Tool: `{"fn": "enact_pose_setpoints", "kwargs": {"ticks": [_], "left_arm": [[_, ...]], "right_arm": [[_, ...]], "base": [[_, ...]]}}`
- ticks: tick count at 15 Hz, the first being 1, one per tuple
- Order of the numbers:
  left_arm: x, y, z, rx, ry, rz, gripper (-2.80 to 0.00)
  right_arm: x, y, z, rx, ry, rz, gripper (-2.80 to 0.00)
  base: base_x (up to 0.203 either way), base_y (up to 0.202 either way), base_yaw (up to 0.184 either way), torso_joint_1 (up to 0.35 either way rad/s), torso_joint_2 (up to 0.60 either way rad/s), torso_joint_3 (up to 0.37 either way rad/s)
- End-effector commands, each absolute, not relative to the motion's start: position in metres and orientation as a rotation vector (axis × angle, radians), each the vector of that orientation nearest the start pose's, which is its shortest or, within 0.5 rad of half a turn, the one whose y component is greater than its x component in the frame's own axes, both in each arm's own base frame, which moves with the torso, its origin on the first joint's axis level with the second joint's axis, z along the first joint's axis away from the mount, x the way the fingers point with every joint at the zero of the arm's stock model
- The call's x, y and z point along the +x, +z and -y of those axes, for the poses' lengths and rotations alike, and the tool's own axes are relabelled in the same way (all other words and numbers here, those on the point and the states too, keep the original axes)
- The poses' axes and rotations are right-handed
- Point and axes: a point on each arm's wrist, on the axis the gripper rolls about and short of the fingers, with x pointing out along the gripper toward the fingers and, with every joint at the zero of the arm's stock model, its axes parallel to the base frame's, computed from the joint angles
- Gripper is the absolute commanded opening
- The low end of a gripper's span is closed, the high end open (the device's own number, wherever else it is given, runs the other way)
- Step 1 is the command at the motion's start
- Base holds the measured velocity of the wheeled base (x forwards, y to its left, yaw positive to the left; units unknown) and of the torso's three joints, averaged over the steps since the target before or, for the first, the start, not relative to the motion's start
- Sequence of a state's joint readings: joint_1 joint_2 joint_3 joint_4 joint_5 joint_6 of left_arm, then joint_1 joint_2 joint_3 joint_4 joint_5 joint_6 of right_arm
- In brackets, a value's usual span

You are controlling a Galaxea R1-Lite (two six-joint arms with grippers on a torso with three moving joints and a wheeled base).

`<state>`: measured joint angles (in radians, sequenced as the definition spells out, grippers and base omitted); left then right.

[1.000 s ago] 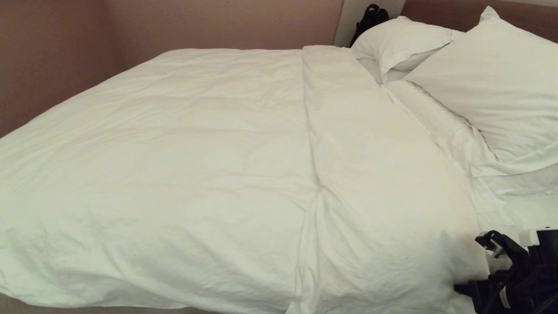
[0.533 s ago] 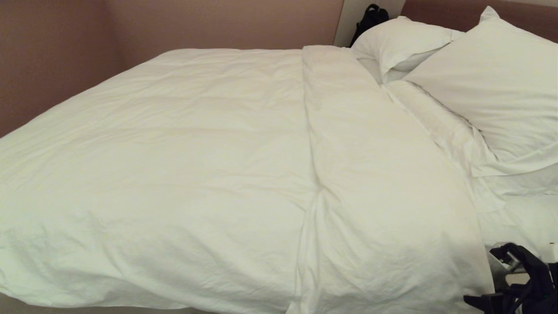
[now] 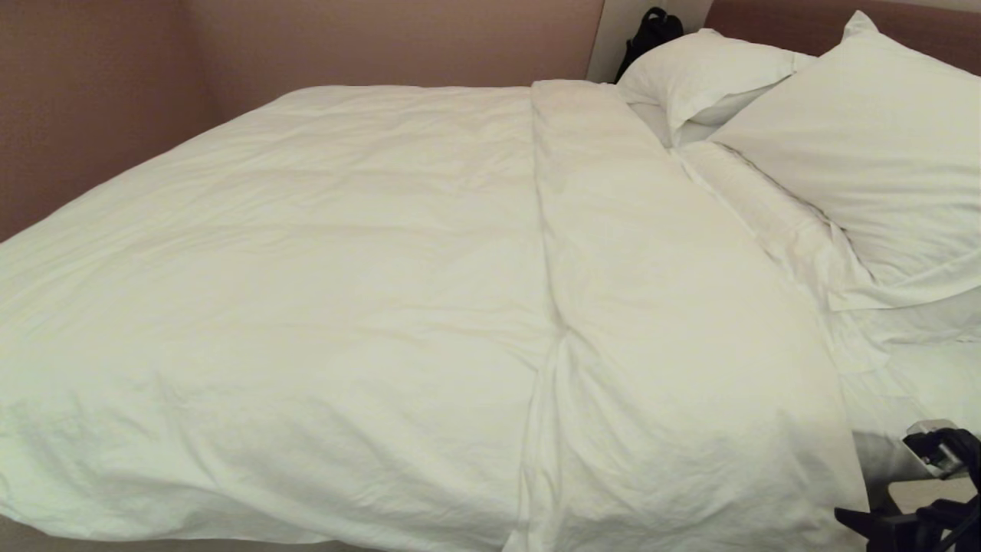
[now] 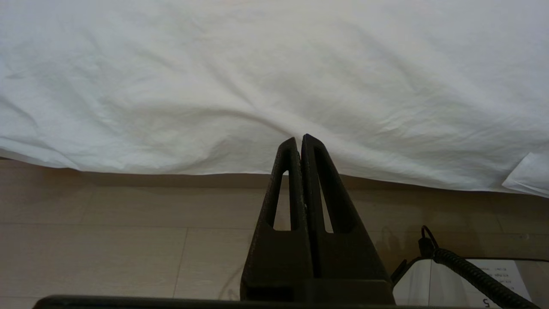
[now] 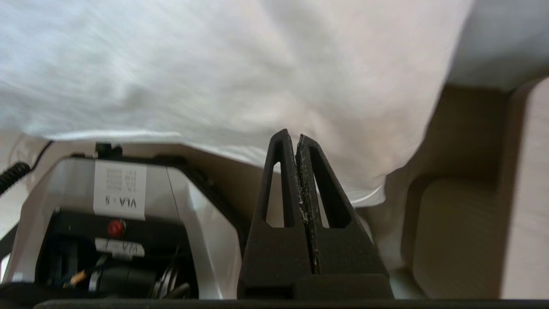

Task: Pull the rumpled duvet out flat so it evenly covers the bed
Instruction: Flatten the corners of the folded blanket

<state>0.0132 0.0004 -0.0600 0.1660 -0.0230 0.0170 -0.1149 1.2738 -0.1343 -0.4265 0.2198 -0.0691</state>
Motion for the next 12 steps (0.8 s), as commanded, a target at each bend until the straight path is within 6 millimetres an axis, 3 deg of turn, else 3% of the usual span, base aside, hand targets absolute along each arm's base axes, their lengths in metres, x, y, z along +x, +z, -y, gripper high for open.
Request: {"fn": "enact_pose_setpoints", "kwargs": {"ticks": [1,8,12], "left_arm": [[-0.028,0.075,0.001,0.015,-0.01,-0.107,-2.8],[-0.028,0.075,0.001,0.015,-0.01,-0.107,-2.8],[-0.028,0.075,0.001,0.016,-0.01,-0.107,-2.8]], "right_arm": [[0.122,0.105,0.009,0.035,0.126,-0.615,-2.8],[0.131,0.134,0.002,0.007,0.191,-0.516,-2.8],[0.151,0.142,-0.017,-0.016,0.305,-0.523,-2.8]], "base": [[0.0,0.0,0.0,0.0,0.0,0.0],[0.0,0.0,0.0,0.0,0.0,0.0],[0.0,0.0,0.0,0.0,0.0,0.0]]}}
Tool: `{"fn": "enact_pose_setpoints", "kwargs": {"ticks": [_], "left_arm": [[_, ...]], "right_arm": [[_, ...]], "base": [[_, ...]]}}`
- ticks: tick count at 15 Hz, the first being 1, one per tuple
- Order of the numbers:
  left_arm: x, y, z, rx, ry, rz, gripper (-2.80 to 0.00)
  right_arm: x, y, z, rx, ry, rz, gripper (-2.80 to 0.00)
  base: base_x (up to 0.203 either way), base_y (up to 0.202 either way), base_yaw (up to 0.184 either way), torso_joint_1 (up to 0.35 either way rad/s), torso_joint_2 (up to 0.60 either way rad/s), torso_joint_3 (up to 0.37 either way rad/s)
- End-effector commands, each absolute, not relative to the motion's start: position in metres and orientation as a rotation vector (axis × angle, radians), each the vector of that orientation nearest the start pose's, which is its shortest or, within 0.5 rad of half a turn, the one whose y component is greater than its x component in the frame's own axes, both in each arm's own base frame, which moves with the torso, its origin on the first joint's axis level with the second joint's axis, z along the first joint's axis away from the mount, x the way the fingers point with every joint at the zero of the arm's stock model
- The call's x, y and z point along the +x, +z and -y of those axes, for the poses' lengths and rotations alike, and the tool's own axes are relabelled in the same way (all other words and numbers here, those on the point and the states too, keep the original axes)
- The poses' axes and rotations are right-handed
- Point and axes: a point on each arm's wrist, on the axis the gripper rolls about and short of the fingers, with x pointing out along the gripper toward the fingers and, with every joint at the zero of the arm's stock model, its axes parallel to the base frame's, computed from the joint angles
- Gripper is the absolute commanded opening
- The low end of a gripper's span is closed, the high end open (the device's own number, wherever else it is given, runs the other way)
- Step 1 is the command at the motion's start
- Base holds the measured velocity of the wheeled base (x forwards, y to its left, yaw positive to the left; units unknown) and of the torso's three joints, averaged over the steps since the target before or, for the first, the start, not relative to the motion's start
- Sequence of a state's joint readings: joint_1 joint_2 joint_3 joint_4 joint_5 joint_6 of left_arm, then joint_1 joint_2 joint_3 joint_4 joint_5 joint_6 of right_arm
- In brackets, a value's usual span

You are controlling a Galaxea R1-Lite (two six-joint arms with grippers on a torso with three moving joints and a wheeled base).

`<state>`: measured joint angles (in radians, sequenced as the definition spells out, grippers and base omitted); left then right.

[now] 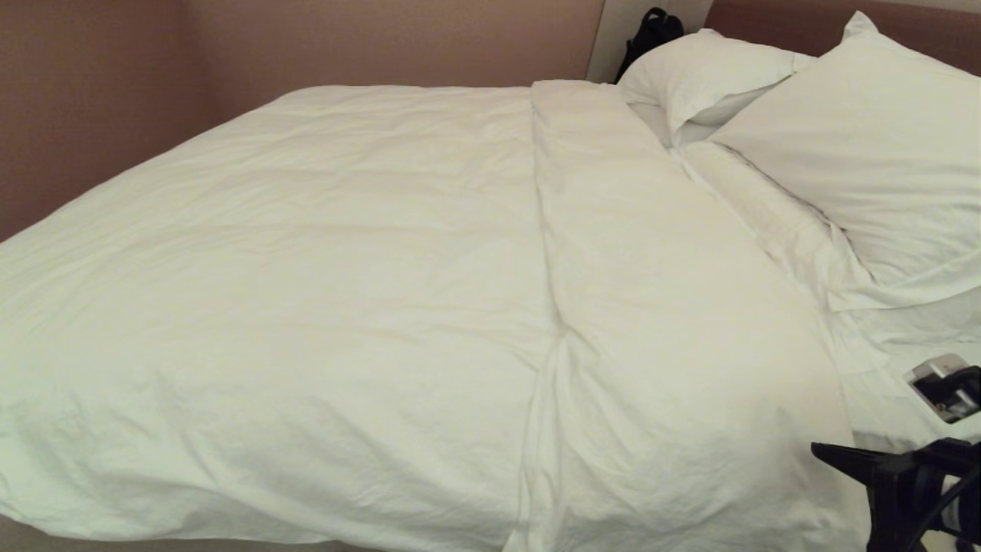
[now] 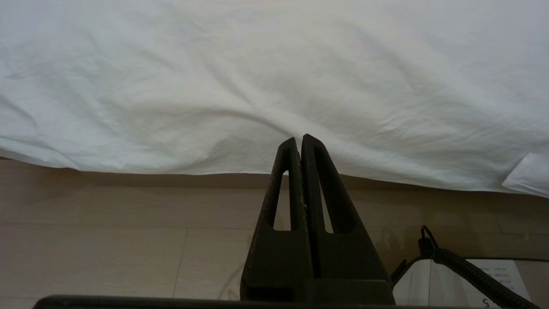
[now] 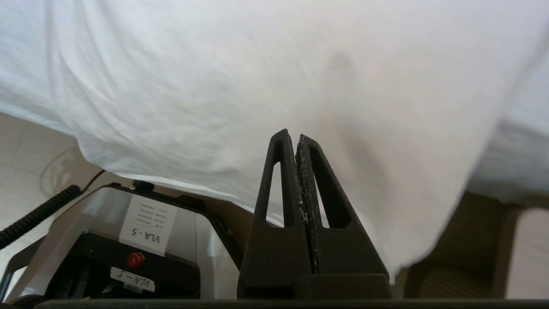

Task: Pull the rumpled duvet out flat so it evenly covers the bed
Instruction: Flatten the corners of the folded blanket

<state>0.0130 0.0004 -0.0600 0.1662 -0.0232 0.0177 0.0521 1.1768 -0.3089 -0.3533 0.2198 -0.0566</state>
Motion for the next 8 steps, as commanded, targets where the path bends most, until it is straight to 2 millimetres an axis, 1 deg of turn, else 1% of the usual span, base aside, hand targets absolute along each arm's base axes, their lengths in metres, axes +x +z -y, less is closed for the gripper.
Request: {"fn": "enact_pose_setpoints", "kwargs": {"ticks": [1,2,4,6,8], "left_arm": [[-0.028,0.075,0.001,0.015,-0.01,-0.107,-2.8],[-0.028,0.075,0.001,0.015,-0.01,-0.107,-2.8],[-0.028,0.075,0.001,0.015,-0.01,-0.107,-2.8],[-0.028,0.075,0.001,0.015,-0.01,-0.107,-2.8],[-0.028,0.075,0.001,0.015,-0.01,-0.107,-2.8]], "right_arm": [[0.159,0.14,-0.017,-0.014,0.306,-0.544,-2.8],[0.17,0.137,-0.019,-0.009,0.307,-0.573,-2.8],[0.187,0.139,-0.022,-0.002,0.315,-0.584,-2.8],[0.195,0.14,-0.026,0.015,0.326,-0.592,-2.8],[0.199,0.141,-0.032,0.018,0.346,-0.591,-2.8]], "base": [[0.0,0.0,0.0,0.0,0.0,0.0],[0.0,0.0,0.0,0.0,0.0,0.0],[0.0,0.0,0.0,0.0,0.0,0.0],[0.0,0.0,0.0,0.0,0.0,0.0],[0.0,0.0,0.0,0.0,0.0,0.0]]}}
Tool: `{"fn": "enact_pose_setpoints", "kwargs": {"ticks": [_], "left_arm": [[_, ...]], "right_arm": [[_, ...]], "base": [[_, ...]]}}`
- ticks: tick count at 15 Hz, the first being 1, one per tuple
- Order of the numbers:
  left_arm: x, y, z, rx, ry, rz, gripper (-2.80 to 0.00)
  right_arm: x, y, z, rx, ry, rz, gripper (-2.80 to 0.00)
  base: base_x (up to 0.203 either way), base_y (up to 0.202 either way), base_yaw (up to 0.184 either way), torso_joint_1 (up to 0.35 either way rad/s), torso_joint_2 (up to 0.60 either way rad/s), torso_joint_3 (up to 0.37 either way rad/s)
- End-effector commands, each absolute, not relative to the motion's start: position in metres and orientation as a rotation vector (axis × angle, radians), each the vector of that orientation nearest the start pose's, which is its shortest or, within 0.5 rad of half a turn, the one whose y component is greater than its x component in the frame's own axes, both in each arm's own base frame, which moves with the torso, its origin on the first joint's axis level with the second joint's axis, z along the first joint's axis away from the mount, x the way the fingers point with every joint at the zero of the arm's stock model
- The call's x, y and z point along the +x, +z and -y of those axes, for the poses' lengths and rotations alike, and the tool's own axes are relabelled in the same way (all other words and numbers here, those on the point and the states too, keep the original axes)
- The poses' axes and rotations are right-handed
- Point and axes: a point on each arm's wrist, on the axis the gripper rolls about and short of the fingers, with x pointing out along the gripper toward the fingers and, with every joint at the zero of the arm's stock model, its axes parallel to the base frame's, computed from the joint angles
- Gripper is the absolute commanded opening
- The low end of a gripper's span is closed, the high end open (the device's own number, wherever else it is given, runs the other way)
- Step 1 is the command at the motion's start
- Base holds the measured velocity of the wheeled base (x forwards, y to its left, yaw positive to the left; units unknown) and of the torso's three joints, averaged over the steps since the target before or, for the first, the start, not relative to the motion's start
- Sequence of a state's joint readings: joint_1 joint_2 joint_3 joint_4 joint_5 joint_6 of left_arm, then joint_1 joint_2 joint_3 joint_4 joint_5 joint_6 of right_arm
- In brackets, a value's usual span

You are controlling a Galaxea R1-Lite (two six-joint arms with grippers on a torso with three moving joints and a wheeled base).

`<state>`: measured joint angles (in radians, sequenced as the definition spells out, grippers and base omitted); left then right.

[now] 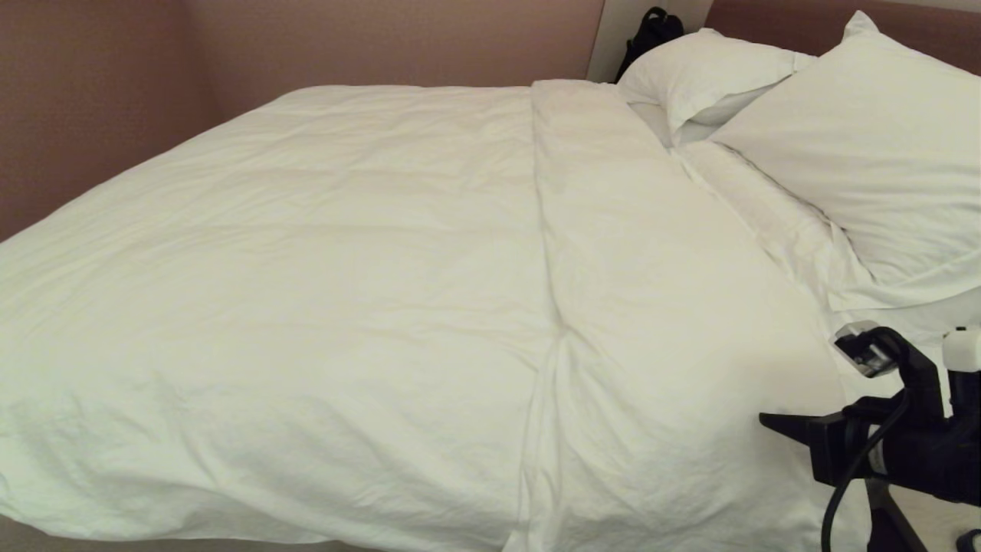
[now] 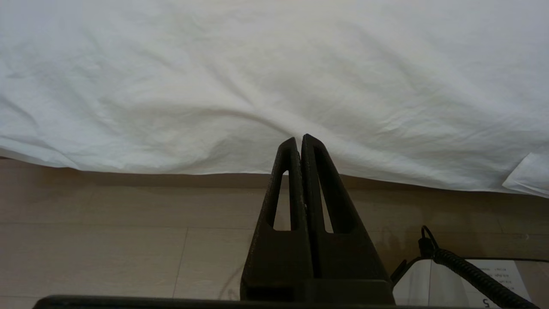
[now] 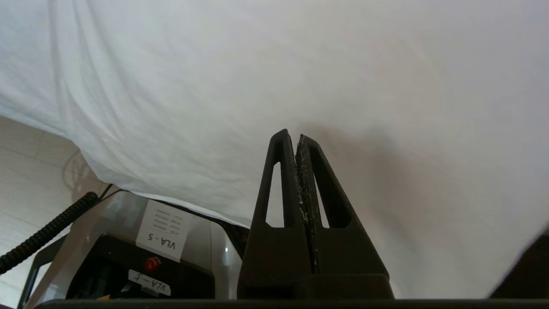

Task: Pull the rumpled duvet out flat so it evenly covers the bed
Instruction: Flatten the corners of the folded blanket

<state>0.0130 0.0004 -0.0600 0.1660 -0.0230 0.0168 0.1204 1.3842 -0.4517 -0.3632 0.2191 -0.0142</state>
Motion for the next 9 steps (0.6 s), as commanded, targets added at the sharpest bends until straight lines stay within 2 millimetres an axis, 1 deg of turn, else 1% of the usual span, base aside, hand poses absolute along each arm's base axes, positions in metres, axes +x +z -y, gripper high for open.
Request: {"fn": "enact_pose_setpoints", "kwargs": {"ticks": [1,2,3,6,9], "left_arm": [[-0.028,0.075,0.001,0.015,-0.01,-0.107,-2.8],[-0.028,0.075,0.001,0.015,-0.01,-0.107,-2.8],[-0.028,0.075,0.001,0.015,-0.01,-0.107,-2.8],[-0.028,0.075,0.001,0.015,-0.01,-0.107,-2.8],[-0.028,0.075,0.001,0.015,-0.01,-0.107,-2.8]], "right_arm": [[0.199,0.141,-0.034,0.019,0.357,-0.588,-2.8],[0.199,0.142,-0.037,0.018,0.367,-0.585,-2.8],[0.198,0.144,-0.044,0.012,0.392,-0.581,-2.8],[0.198,0.146,-0.056,-0.015,0.394,-0.57,-2.8],[0.201,0.144,-0.061,-0.023,0.403,-0.583,-2.8]], "base": [[0.0,0.0,0.0,0.0,0.0,0.0],[0.0,0.0,0.0,0.0,0.0,0.0],[0.0,0.0,0.0,0.0,0.0,0.0],[0.0,0.0,0.0,0.0,0.0,0.0],[0.0,0.0,0.0,0.0,0.0,0.0]]}}
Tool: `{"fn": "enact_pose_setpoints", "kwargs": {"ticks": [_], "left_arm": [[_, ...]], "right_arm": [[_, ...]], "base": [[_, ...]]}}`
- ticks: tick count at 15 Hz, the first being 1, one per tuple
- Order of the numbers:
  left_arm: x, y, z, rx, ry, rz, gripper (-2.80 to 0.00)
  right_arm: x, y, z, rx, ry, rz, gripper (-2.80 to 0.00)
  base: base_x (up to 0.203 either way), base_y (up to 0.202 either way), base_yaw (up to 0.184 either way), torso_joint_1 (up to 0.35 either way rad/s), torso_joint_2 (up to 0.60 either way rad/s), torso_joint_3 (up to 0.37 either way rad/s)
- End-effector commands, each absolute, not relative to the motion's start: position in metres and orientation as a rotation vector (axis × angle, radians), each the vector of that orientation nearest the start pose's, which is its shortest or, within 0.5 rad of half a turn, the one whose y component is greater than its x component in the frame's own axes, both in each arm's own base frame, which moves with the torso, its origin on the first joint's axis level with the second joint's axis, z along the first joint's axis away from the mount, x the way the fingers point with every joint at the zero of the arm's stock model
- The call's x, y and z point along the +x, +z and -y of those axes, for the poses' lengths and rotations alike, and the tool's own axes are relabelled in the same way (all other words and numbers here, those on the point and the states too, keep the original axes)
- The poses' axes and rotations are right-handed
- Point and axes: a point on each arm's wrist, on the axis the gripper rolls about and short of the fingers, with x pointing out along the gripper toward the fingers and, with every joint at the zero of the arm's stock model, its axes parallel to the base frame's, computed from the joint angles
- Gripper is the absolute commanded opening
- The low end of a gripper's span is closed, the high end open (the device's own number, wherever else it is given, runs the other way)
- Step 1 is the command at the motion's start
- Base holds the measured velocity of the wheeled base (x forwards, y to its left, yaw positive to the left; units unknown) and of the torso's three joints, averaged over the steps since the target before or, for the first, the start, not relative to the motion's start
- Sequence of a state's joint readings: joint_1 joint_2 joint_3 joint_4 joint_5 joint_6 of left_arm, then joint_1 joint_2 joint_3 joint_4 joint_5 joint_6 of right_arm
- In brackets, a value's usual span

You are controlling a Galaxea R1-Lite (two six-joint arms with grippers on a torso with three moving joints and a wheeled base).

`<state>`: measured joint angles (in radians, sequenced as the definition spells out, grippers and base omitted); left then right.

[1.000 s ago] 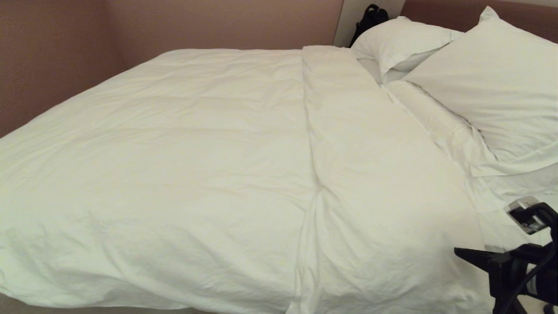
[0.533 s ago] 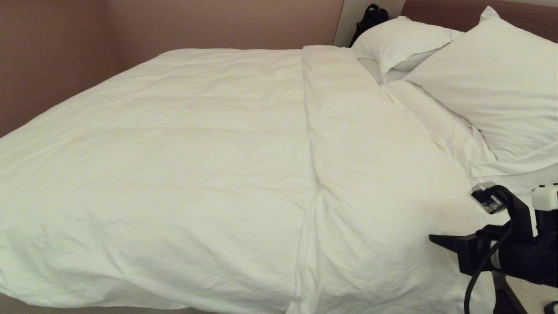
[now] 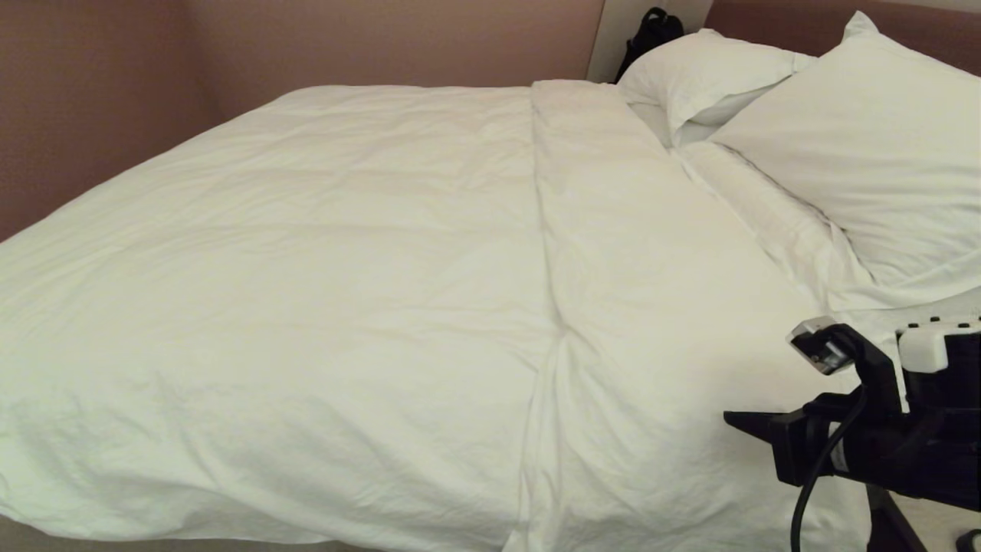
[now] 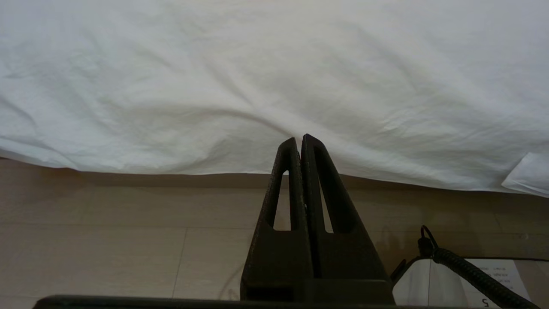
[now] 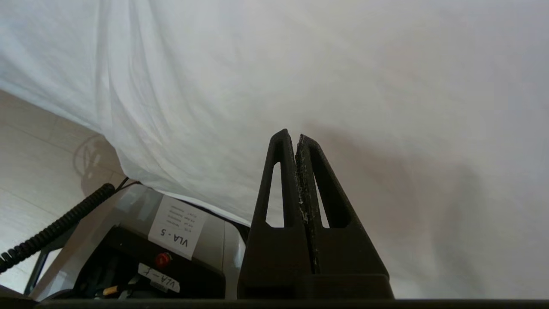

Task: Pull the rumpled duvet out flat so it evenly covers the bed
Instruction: Flatten the corners of the folded blanket

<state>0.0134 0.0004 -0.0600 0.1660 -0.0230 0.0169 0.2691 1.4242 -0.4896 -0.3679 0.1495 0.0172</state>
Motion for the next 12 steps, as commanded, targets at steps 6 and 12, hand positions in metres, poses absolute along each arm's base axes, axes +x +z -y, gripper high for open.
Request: {"fn": "enact_pose_setpoints", "kwargs": {"ticks": [6,12], "left_arm": [[-0.028,0.075,0.001,0.015,-0.01,-0.107,-2.8],[-0.028,0.075,0.001,0.015,-0.01,-0.107,-2.8]], "right_arm": [[0.222,0.11,-0.065,-0.034,0.363,-0.654,-2.8],[0.224,0.073,-0.065,-0.054,0.316,-0.691,-2.8]], "base": [[0.0,0.0,0.0,0.0,0.0,0.0],[0.0,0.0,0.0,0.0,0.0,0.0]]}}
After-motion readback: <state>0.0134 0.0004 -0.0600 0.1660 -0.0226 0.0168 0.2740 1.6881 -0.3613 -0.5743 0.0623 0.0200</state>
